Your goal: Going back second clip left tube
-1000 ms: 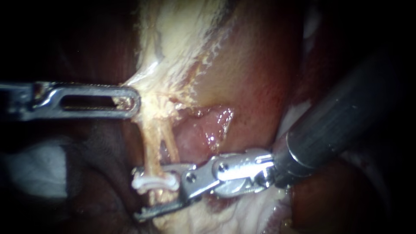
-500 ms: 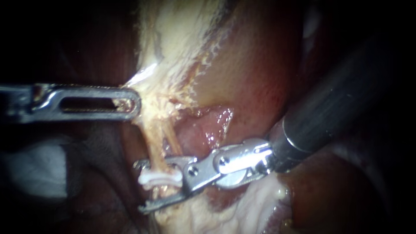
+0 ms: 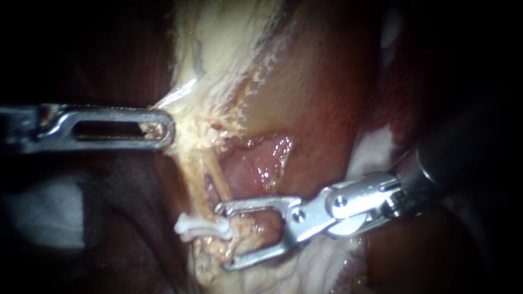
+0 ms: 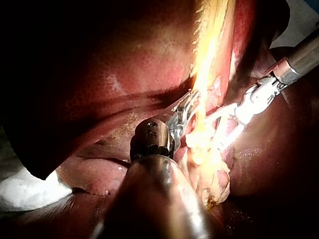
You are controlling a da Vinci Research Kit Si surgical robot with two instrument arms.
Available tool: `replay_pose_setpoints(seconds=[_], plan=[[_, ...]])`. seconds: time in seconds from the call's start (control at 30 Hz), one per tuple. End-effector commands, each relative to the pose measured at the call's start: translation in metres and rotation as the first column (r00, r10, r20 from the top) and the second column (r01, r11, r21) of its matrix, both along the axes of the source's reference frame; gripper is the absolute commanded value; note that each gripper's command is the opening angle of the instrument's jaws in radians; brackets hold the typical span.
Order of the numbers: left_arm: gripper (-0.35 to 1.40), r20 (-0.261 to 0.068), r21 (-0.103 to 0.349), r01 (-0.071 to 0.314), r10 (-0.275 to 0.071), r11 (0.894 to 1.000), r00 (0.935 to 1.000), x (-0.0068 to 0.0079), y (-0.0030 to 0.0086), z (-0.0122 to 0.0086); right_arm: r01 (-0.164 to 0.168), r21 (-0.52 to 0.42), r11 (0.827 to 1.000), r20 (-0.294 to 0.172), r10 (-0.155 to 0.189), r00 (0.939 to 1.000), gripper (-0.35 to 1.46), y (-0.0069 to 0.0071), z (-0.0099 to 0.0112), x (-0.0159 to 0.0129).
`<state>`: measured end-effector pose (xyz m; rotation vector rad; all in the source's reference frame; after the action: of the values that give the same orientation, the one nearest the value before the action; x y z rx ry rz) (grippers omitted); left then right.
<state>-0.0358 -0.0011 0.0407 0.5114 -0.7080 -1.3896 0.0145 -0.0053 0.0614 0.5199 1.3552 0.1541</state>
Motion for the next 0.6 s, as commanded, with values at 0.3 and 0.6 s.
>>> replay_pose_setpoints(seconds=[0.3,0.6], plan=[[-0.35,0.0,0.0,0.0,0.0,1.0,1.0,-0.0001,0.0,0.0002,-0.006,-0.002,1.0,0.004,0.006,1.0,0.6,0.0027,-0.0032,-0.0056],[-0.35,0.0,0.0,0.0,0.0,1.0,1.0,-0.0002,0.0,0.0002,-0.034,-0.055,0.998,0.013,0.035,0.9993,0.6,0.0055,-0.0077,-0.0093]])
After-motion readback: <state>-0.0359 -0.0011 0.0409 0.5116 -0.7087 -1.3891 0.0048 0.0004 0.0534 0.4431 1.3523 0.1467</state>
